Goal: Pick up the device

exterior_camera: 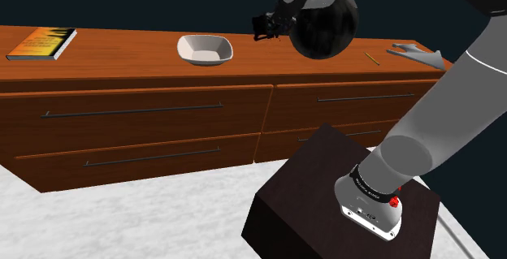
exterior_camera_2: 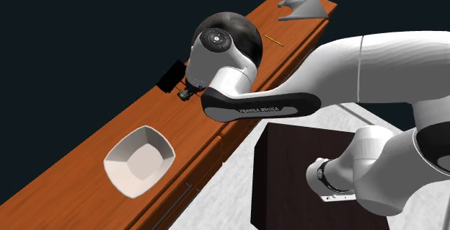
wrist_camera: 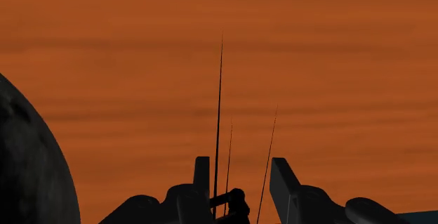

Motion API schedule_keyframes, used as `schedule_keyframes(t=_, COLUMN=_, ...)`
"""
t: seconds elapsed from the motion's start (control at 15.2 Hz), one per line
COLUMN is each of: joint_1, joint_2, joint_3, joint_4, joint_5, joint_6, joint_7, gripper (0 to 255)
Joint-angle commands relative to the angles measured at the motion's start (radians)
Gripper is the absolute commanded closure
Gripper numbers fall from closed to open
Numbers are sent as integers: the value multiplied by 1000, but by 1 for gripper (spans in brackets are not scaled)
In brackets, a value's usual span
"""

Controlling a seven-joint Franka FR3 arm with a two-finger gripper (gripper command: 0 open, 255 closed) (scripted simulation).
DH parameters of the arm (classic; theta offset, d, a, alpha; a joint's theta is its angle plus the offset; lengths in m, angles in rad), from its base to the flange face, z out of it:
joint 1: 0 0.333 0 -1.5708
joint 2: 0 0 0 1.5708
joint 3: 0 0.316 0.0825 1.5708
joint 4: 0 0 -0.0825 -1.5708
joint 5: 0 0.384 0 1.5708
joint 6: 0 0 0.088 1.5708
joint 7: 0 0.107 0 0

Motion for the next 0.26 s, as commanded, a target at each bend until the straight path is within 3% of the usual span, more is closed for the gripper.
schedule_keyframes(t=0.0, joint_1=1, joint_2=-10, joint_3=0, joint_4=19, joint_5=-2, joint_6=-29, joint_7=1, gripper=255)
schedule_keyframes(t=0.2, joint_1=1, joint_2=-16, joint_3=0, joint_4=28, joint_5=-2, joint_6=-44, joint_7=2, gripper=255)
